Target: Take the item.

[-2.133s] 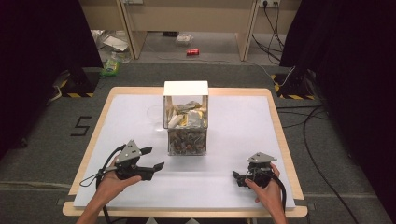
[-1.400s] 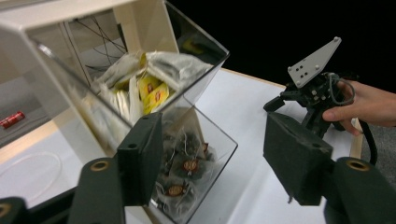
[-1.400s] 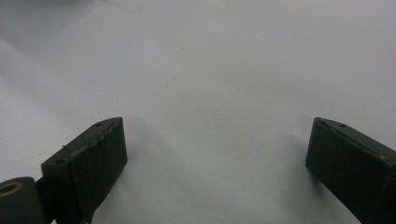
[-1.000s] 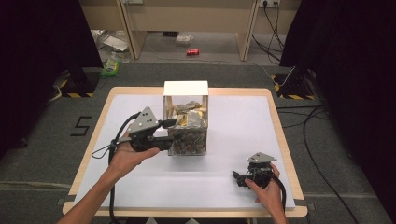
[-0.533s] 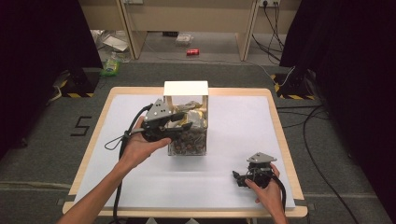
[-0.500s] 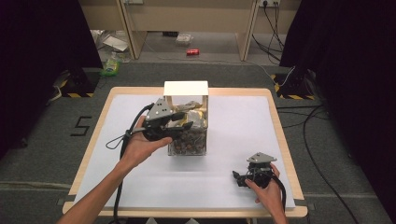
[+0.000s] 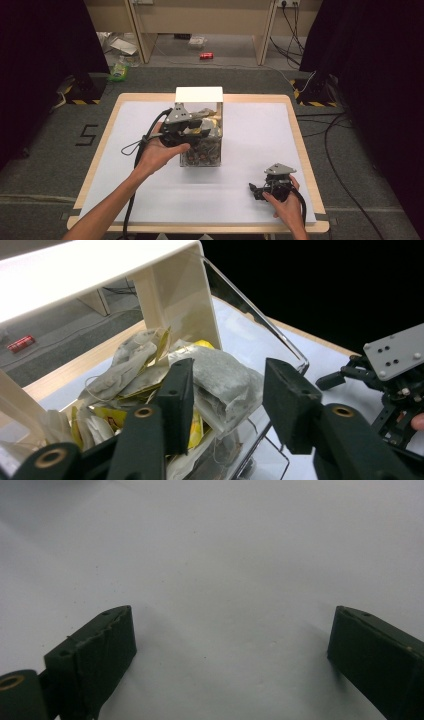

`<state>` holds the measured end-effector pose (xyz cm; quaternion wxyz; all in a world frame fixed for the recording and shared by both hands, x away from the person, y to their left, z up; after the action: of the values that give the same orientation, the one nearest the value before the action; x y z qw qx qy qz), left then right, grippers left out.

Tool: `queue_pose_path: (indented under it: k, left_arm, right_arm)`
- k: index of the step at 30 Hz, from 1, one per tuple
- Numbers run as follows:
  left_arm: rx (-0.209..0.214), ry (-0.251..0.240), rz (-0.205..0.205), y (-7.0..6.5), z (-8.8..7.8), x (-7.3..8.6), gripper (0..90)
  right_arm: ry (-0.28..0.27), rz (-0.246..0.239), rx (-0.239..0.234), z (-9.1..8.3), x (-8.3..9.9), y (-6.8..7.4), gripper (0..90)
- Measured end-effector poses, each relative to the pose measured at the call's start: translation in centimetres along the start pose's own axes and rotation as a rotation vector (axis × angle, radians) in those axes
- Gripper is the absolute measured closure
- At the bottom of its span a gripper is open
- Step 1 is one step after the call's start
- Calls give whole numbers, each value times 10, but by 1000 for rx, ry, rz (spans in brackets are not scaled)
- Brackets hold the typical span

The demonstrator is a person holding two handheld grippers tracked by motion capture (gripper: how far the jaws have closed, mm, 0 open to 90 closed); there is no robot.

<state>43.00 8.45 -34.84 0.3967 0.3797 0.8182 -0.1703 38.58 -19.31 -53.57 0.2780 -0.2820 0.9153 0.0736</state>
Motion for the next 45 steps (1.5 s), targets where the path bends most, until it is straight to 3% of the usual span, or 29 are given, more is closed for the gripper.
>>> queue_pose_path:
  k: [5,13,17,21,24,36,45]
  left_arm:
    - [-24,0,55,-4,3,0,742]
    - [-18,2,71,-3,5,0,883]
    - [-2,-2,63,-2,3,-1,868]
    - [14,-14,44,-3,3,-3,709]
    - [15,0,41,-6,9,-5,675]
    - [18,18,25,-8,16,-10,671]
    - [-15,56,67,-12,22,-9,857]
  right_arm:
    - [0,-1,1,0,0,0,59]
    - [0,0,0,0,0,0,59]
    - [0,0,0,0,0,0,59]
    - [0,0,0,0,0,0,59]
    - [0,0,0,0,0,0,59]
    - [0,-1,0,0,0,0,59]
    - [0,-1,0,0,0,0,59]
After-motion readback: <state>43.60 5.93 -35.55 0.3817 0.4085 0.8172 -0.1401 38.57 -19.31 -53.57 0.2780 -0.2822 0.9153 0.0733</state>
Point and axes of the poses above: each handheld gripper's, and its own axes: z roughly forward along the jaws, x roughly out of its underside, y roughly to its left, the point moved 5 cm from there along z, roughly forward along the jaws, and after that the axes turned 12 degrees about y, right-handed, at the moved point
